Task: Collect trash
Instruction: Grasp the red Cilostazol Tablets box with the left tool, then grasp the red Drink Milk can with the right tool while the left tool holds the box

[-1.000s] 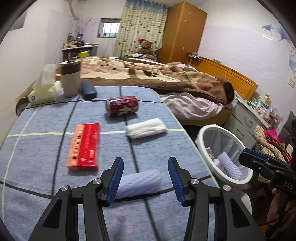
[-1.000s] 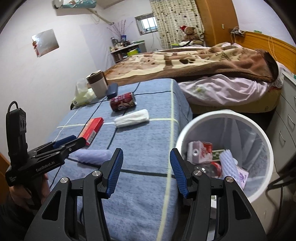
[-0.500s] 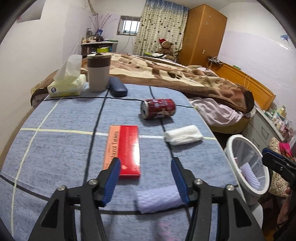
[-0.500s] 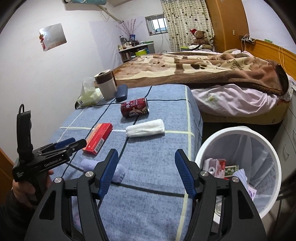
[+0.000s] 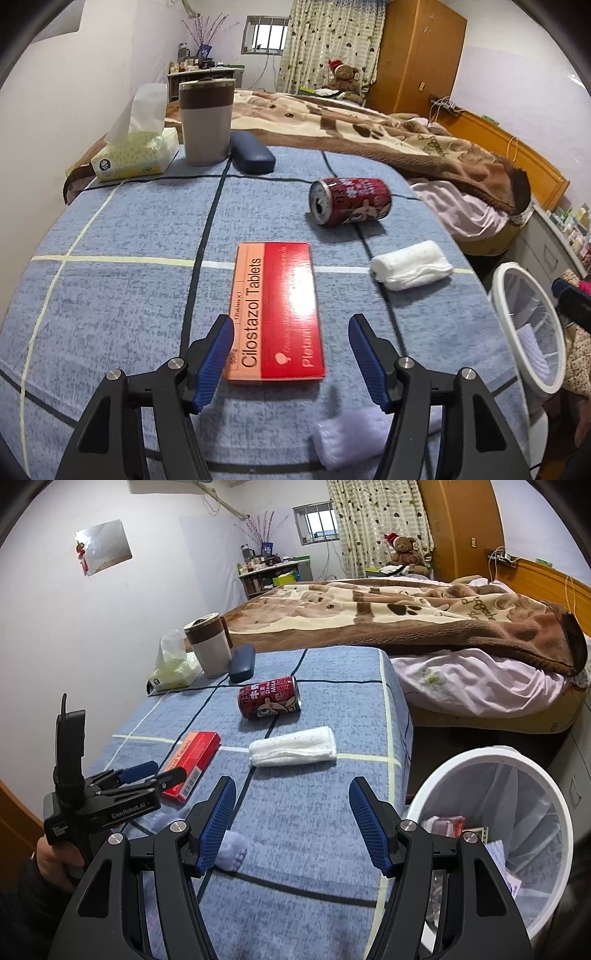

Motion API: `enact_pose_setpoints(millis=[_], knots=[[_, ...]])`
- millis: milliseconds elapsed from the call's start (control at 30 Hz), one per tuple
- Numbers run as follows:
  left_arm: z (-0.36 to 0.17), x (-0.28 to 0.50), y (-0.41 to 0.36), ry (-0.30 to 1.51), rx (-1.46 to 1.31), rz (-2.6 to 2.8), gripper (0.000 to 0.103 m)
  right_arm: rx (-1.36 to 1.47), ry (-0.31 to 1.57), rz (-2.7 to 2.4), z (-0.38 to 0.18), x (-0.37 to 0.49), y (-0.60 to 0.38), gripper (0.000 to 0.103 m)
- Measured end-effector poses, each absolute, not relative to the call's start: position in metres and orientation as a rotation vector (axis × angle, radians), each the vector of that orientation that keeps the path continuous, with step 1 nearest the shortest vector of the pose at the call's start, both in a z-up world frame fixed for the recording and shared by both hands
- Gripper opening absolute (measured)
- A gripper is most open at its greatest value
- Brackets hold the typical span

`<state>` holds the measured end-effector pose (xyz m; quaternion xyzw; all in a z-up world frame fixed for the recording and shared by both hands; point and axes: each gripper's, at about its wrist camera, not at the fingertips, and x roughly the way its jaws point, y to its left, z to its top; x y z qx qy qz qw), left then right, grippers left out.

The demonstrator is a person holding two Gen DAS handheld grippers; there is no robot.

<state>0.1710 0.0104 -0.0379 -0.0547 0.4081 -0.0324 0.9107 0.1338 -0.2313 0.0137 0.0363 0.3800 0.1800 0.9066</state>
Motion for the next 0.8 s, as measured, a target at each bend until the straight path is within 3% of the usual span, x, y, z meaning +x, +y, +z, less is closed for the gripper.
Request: enact_pose_setpoints(millis=[267,800], knots=[[-0.062,0.188,0.022,0.921,-0.160,-0.044,0.064,0.025,0.808,0.386,0.008,0.155,-0.214,0.067],[-0.037,0.174,0.044,0.826,-0.162,-0.038,0.061,-0.095,0.850,0.414,0.003,0.202,-0.178,0.067]])
